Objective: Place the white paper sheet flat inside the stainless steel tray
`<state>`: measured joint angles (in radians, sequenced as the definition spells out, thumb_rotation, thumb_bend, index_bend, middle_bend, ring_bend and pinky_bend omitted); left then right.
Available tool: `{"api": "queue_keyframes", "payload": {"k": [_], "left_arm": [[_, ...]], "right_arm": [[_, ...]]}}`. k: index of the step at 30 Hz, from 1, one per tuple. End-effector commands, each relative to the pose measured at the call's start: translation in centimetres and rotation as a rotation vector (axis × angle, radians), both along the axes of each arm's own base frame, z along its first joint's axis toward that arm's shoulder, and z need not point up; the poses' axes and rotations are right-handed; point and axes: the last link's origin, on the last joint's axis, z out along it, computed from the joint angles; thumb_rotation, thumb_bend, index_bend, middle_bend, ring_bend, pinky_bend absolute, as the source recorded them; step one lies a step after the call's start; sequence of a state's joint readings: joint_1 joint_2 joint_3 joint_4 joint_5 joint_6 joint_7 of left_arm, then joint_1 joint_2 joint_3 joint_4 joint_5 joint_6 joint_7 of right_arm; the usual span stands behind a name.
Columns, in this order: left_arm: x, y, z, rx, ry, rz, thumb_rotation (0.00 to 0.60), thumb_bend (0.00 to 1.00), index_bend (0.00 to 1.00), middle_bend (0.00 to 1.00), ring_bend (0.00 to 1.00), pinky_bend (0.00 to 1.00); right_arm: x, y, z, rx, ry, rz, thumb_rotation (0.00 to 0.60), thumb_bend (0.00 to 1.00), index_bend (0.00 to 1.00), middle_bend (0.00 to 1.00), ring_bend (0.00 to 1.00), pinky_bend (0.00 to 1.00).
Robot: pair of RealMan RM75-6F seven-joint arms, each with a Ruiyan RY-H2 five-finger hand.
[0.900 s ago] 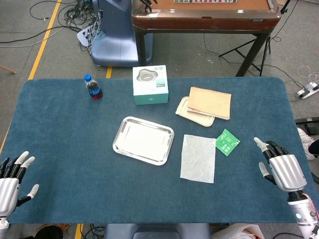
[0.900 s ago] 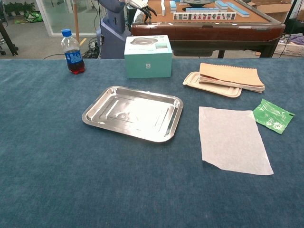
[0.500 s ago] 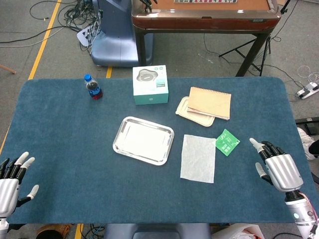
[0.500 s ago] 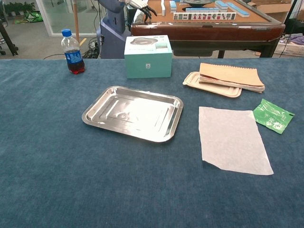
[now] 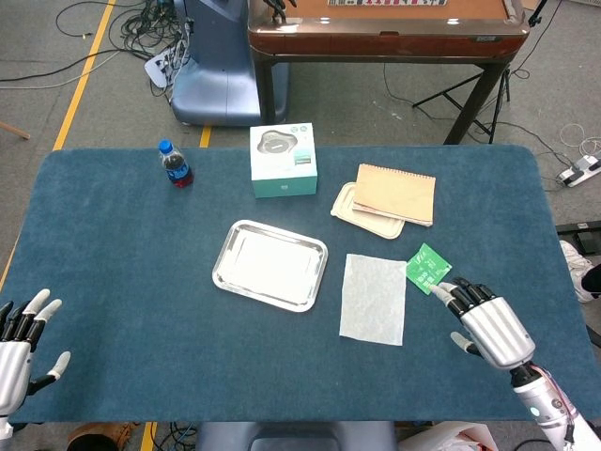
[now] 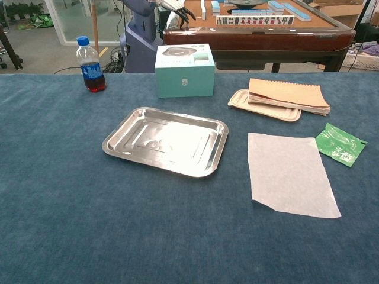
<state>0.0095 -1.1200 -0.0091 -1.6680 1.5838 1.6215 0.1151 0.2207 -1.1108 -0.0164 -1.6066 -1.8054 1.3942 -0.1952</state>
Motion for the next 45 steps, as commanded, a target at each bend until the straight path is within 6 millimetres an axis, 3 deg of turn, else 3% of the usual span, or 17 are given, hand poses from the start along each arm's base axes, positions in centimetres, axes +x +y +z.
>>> {"api": "queue_keyframes", "payload": {"k": [1, 13, 23, 29, 45], "left_arm": [[0.1, 0.0, 0.0, -0.002, -0.001, -0.003, 0.600, 0.24, 0.15, 0.09, 0.10, 0.00], [0.3, -0.1, -0.1, -0.003, -0.005, -0.015, 0.600, 0.24, 0.15, 0.09, 0.10, 0.00], [0.3, -0.1, -0.1, 0.000, -0.006, -0.018, 0.600, 0.24, 0.15, 0.09, 0.10, 0.00], [0.2, -0.2, 0.1, 0.004, -0.003, -0.010, 0.600, 0.24, 0.15, 0.09, 0.10, 0.00], [-0.1, -0.5, 0.2, 0.009, -0.001, 0.003, 0.600, 0.24, 0.15, 0.09, 0.10, 0.00]], "right_arm": [[-0.1, 0.1, -0.8, 0.019, 0.037, 0.030, 0.600, 0.11, 0.22, 0.14, 0.12, 0.29], [-2.0, 0.2, -4.3, 0.111, 0.097, 0.054, 0.600, 0.16, 0.40, 0.18, 0.09, 0.23], [-3.2, -1.8, -7.3, 0.152, 0.114, 0.045, 0.600, 0.25, 0.42, 0.23, 0.09, 0.23], [-3.0, -2.9, -8.5, 0.161, 0.109, 0.066, 0.600, 0.25, 0.42, 0.23, 0.09, 0.23], [-3.2, -3.5, -10.8, 0.217, 0.135, 0.093, 0.600, 0.25, 0.42, 0.24, 0.09, 0.23]]}}
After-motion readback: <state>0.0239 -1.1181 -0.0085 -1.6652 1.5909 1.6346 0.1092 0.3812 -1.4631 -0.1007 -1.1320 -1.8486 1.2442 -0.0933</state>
